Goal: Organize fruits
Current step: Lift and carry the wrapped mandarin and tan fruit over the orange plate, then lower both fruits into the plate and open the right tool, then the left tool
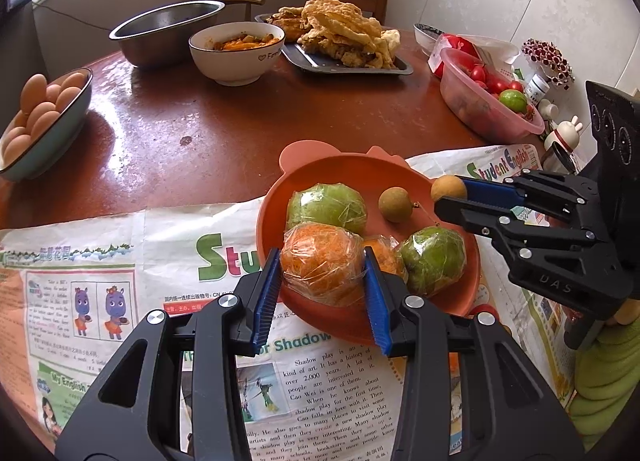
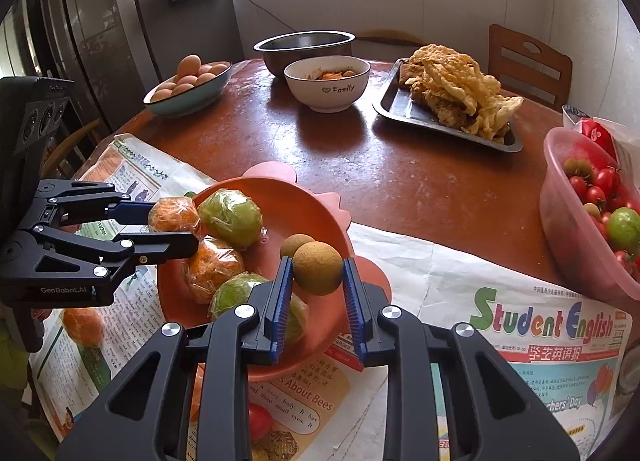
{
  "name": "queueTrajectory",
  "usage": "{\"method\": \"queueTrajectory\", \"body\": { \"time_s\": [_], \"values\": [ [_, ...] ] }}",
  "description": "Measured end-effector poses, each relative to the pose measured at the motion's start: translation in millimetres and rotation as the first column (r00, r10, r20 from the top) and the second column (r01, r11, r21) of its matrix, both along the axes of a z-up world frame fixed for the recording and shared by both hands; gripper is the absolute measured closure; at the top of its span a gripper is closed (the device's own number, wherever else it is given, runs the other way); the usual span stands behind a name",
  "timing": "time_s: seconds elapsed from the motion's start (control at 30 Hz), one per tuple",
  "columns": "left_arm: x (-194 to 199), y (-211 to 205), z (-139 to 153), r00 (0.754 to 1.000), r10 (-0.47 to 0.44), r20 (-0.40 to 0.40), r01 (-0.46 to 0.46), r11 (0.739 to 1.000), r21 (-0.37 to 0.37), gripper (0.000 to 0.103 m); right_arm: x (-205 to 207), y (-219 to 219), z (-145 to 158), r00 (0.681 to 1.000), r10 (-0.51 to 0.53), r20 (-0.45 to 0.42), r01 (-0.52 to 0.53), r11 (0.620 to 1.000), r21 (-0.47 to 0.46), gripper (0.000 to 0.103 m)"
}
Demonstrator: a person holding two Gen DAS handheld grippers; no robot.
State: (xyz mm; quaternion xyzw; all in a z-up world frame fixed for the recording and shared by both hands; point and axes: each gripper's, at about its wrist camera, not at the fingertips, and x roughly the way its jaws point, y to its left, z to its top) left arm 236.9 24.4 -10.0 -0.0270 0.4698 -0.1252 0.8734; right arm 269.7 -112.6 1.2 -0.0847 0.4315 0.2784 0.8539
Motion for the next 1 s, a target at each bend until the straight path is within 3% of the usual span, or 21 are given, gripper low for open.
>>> {"method": "queueTrajectory", "body": {
  "time_s": [0.8, 1.0],
  "values": [
    [1.0, 2.6, -1.0, 1.0, -0.004, -0.005, 0.004, 1.0, -0.02, 0.072, 4.4, 4.8, -5.0, 1.0, -0.003, -0.015, 0.003, 1.0, -0.008, 0.078],
    [1.2, 2.4, -0.7, 1.0, -0.005, -0.004, 0.005, 1.0, -0.02, 0.072, 2.5, 3.7, -0.9, 1.0, -0.006, -0.003, 0.006, 1.0, -0.001, 0.067]
  ]
}}
